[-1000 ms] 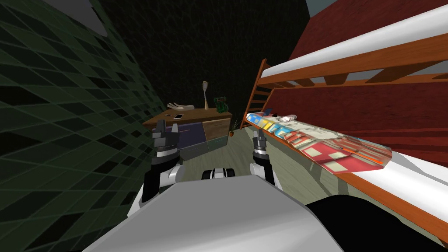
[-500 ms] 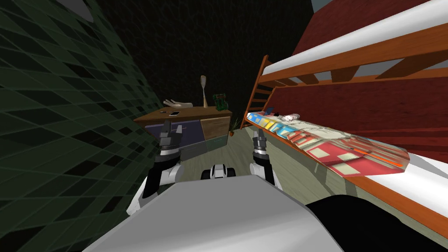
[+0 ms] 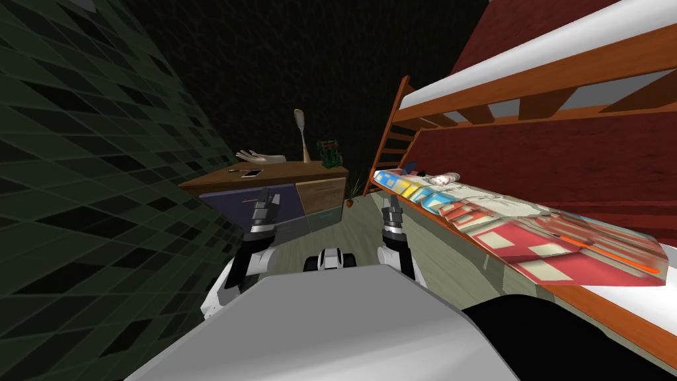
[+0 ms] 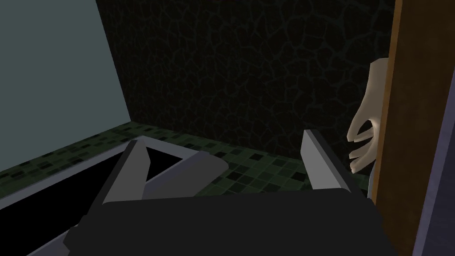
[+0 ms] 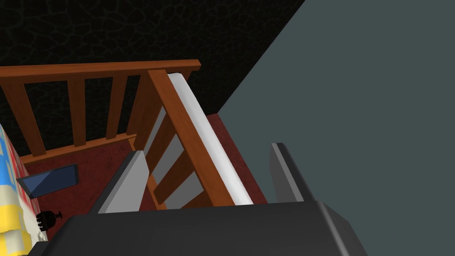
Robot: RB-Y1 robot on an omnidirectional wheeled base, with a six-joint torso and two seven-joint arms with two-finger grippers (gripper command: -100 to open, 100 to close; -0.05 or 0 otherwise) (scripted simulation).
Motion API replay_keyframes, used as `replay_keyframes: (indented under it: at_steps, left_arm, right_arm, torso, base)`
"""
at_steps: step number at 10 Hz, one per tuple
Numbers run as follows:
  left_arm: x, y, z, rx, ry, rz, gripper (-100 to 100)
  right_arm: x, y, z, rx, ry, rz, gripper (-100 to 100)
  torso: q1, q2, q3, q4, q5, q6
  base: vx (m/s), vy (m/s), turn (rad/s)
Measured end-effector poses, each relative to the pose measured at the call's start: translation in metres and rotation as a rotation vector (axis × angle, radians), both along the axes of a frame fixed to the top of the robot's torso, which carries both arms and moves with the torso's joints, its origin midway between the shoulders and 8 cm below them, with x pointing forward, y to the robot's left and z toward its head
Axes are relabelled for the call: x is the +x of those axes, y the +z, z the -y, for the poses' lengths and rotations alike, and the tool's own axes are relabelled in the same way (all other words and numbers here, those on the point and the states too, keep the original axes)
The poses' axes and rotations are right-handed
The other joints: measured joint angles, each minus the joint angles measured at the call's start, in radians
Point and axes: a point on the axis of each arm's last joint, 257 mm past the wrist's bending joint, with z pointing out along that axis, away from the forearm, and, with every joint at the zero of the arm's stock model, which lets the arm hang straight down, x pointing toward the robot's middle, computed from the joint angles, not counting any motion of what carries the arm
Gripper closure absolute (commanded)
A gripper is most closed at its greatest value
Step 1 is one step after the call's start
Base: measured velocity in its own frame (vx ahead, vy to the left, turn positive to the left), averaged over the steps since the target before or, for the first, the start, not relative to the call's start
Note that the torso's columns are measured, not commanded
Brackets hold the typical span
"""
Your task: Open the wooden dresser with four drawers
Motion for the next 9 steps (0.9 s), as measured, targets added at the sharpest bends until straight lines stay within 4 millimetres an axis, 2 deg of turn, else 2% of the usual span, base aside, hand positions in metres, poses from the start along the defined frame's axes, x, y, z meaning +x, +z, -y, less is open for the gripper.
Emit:
replay_keyframes:
  at_steps: [4,9]
  left_arm:
    - [0.021,-0.037,-0.013,0.010,0.026,-0.083,-100]
    - [0.035,-0.068,-0.026,0.022,0.048,-0.160,-100]
  right_arm:
    - [0.000,0.000,0.000,0.000,0.000,0.000,0]
    - [0.000,0.000,0.000,0.000,0.000,0.000,0]
  torso:
    - [-0.002,-0.002,-0.001,-0.001,-0.001,0.000]
    - [-0.001,-0.002,-0.001,-0.001,0.000,0.000]
  base:
    - [0.107,-0.104,0.025]
    - [0.078,-0.064,0.018]
